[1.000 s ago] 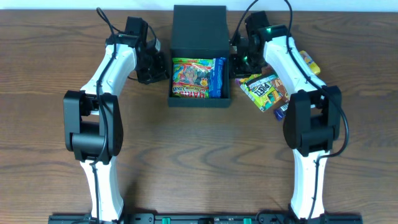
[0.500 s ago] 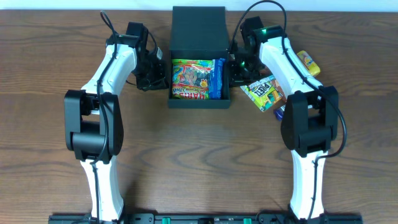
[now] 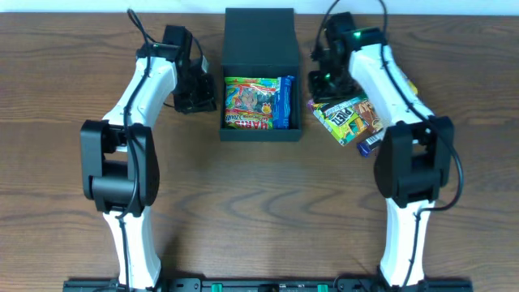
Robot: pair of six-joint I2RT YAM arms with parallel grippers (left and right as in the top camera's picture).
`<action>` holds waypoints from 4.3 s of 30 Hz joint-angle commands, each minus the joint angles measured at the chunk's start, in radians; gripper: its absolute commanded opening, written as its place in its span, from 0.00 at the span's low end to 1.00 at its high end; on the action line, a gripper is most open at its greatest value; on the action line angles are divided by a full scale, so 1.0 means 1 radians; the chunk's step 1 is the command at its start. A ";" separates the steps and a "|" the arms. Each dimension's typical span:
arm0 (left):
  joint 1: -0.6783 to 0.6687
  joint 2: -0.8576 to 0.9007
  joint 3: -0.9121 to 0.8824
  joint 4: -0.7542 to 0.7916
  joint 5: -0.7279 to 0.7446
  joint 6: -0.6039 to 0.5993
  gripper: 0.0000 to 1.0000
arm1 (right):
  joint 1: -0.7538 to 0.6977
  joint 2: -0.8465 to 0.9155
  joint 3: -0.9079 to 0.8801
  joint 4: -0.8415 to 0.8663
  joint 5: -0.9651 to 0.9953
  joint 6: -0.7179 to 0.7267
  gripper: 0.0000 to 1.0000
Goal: Pack container
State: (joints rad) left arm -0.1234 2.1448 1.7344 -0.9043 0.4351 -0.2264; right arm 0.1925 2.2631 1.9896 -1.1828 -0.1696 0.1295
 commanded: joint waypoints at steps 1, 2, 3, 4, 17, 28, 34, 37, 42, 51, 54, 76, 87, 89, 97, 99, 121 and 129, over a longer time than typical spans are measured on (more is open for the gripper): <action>0.014 -0.042 0.030 0.002 -0.031 -0.007 0.41 | -0.044 -0.029 0.019 -0.022 0.047 0.134 0.31; 0.014 -0.042 0.030 0.004 -0.031 -0.006 0.46 | -0.052 -0.029 0.019 -0.031 0.043 0.180 0.33; 0.014 -0.042 0.030 0.008 -0.031 -0.006 0.49 | -0.060 -0.029 0.019 -0.043 0.038 0.239 0.38; 0.014 -0.042 0.030 0.013 -0.031 -0.006 0.52 | -0.064 -0.029 0.019 -0.055 0.037 0.294 0.41; 0.014 -0.042 0.030 0.048 -0.036 -0.006 0.61 | -0.068 -0.024 0.018 -0.067 0.166 0.740 0.61; 0.014 -0.042 0.030 0.066 -0.053 -0.005 0.66 | -0.068 0.032 0.018 -0.036 0.170 0.856 0.58; 0.014 -0.042 0.030 0.067 -0.053 0.003 0.67 | -0.068 0.042 0.018 -0.002 0.169 0.866 0.55; 0.014 -0.042 0.030 0.067 -0.053 0.009 0.67 | -0.068 0.056 0.018 -0.008 0.169 0.866 0.55; 0.014 -0.042 0.030 0.067 -0.053 0.014 0.67 | -0.067 0.079 0.018 -0.011 0.153 0.869 0.54; 0.014 -0.042 0.030 0.067 -0.053 0.014 0.67 | -0.067 0.094 0.018 -0.015 0.151 0.867 0.41; 0.014 -0.042 0.030 0.066 -0.053 0.014 0.67 | -0.067 0.095 0.018 -0.024 0.151 0.860 0.36; 0.014 -0.042 0.030 0.064 -0.053 0.021 0.66 | -0.190 -0.003 0.202 -0.276 0.216 0.296 0.29; 0.014 -0.042 0.030 0.062 -0.053 0.021 0.66 | -0.268 -0.003 0.175 -0.347 0.335 -0.113 0.29; 0.014 -0.042 0.030 0.060 -0.053 0.021 0.66 | -0.275 -0.003 0.175 -0.347 0.370 -0.111 0.34; 0.014 -0.042 0.030 0.060 -0.053 0.021 0.66 | -0.259 -0.006 0.177 -0.325 0.367 -0.057 0.45; 0.014 -0.042 0.030 0.063 -0.053 0.021 0.66 | -0.232 -0.008 0.177 -0.307 0.358 -0.092 0.46; 0.014 -0.042 0.030 0.061 -0.053 0.021 0.67 | -0.079 0.092 0.145 -0.128 0.026 -0.497 0.68; 0.014 -0.042 0.030 0.061 -0.054 0.021 0.67 | -0.072 0.107 0.132 -0.128 -0.004 -0.510 0.68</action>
State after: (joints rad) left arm -0.1123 2.1258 1.7454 -0.8402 0.3916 -0.2276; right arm 0.1108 2.3627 2.1311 -1.3113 -0.1474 -0.3546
